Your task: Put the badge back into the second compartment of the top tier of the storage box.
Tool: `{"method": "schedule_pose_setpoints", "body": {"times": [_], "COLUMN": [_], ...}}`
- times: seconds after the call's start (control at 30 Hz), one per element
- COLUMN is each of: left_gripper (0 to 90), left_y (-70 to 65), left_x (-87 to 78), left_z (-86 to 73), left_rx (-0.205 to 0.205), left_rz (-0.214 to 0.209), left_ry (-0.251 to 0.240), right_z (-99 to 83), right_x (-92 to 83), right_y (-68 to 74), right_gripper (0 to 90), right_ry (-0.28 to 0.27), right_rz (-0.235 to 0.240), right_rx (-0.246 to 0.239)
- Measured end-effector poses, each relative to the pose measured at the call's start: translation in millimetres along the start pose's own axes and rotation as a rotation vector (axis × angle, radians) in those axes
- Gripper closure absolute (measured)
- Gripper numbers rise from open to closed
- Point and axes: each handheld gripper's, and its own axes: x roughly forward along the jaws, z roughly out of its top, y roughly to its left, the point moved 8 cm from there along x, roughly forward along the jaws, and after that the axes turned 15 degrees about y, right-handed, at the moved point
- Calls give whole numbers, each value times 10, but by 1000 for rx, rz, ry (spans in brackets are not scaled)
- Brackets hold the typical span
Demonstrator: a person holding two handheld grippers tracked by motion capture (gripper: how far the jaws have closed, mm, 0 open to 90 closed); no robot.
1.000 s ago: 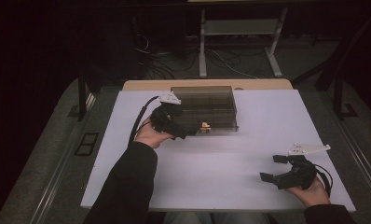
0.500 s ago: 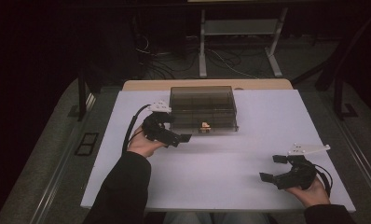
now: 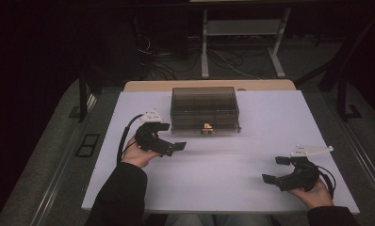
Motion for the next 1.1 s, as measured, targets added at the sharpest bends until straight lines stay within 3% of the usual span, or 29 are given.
{"method": "schedule_pose_setpoints", "body": {"times": [1.1], "left_gripper": [0], "left_y": [-77], "left_x": [34], "left_z": [-706], "left_rx": [-113], "left_rz": [-4], "left_ry": [-63], "right_z": [11], "right_x": [4], "right_y": [-9], "right_gripper": [3], "right_ry": [-10], "right_rz": [-1], "right_rx": [2]}}
